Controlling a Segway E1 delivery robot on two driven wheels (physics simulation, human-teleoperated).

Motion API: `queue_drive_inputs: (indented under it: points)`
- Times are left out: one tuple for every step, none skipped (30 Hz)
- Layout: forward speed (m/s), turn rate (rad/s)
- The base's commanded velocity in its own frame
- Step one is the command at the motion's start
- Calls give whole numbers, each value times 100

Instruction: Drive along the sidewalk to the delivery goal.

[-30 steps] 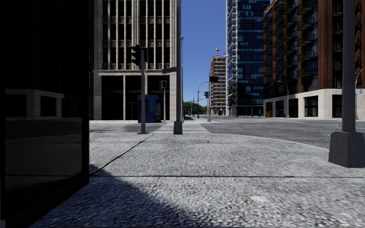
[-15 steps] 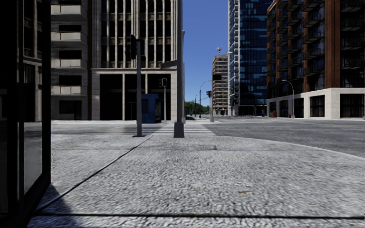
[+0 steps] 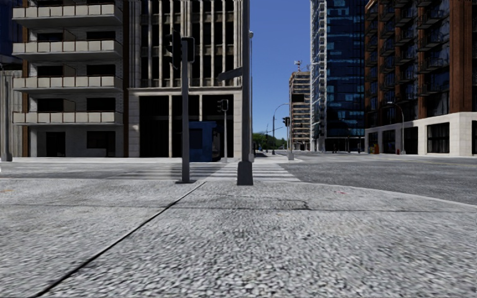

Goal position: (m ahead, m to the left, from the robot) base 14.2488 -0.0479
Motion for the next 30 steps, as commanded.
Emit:
queue_drive_inputs:
  points:
    - [172, 28]
    - [172, 29]
    - [172, 29]
    - [171, 30]
    - [171, 30]
    - [171, 30]
    - [171, 30]
    - [170, 30]
    - [170, 30]
    - [169, 30]
    - [169, 30]
    - [168, 30]
    - [168, 30]
    - [168, 30]
    - [164, 30]
    - [159, 30]
    - [157, 30]
    - [157, 30]
    - [157, 30]
    - [155, 30]
    - [153, 30]
    - [153, 30]
    - [152, 30]
    - [152, 30]
    - [152, 30]
    - [152, 30]
    - [152, 30]
    - [151, 30]
    - [147, 30]
    - [145, 28]
